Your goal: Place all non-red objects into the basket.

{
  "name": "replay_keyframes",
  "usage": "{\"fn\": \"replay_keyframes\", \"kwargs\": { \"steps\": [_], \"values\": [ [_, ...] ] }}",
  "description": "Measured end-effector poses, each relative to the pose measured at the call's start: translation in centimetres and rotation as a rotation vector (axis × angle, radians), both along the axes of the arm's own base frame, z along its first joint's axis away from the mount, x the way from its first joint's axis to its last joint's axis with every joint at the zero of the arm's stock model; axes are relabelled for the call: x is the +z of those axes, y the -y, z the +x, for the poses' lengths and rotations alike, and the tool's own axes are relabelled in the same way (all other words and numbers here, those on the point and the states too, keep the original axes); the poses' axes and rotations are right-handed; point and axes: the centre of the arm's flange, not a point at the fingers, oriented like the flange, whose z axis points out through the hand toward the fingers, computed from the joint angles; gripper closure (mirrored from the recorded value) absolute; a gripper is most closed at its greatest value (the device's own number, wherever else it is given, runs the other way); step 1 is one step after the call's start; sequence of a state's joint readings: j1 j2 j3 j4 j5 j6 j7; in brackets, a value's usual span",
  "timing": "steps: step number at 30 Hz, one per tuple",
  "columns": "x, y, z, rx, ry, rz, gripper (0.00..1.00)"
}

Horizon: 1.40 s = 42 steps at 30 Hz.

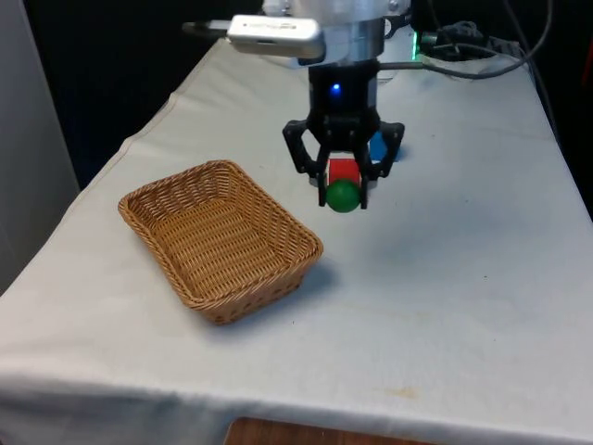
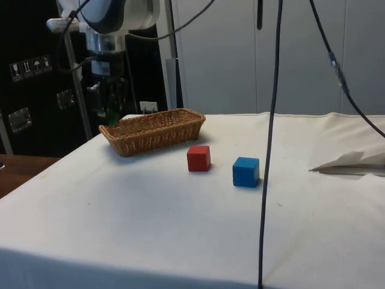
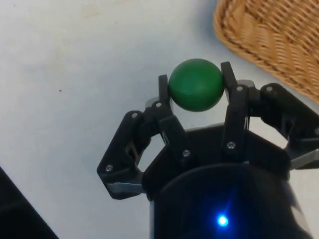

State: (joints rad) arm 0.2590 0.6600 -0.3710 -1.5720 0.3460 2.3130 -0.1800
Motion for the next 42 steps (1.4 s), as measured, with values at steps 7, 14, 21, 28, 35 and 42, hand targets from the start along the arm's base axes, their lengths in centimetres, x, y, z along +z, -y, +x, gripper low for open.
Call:
{"fn": "replay_keyframes", "kwargs": {
  "steps": [7, 14, 21, 28, 35, 42],
  "values": [
    [-0.6, 2.3, 0.2, 0.0, 0.004, -0.004, 1.0],
    [-1.6, 3.7, 0.9, -0.003, 0.004, -0.024, 1.0],
    [-2.8, 5.7, 1.6, -0.007, 0.004, -0.056, 1.0],
    [-3.4, 7.6, 1.8, -0.01, 0.001, -0.091, 1.0],
    [-5.3, 8.9, 1.7, -0.013, -0.009, -0.113, 1.0],
    [-7.5, 9.8, 1.4, -0.016, -0.01, -0.116, 1.0]
  ]
}}
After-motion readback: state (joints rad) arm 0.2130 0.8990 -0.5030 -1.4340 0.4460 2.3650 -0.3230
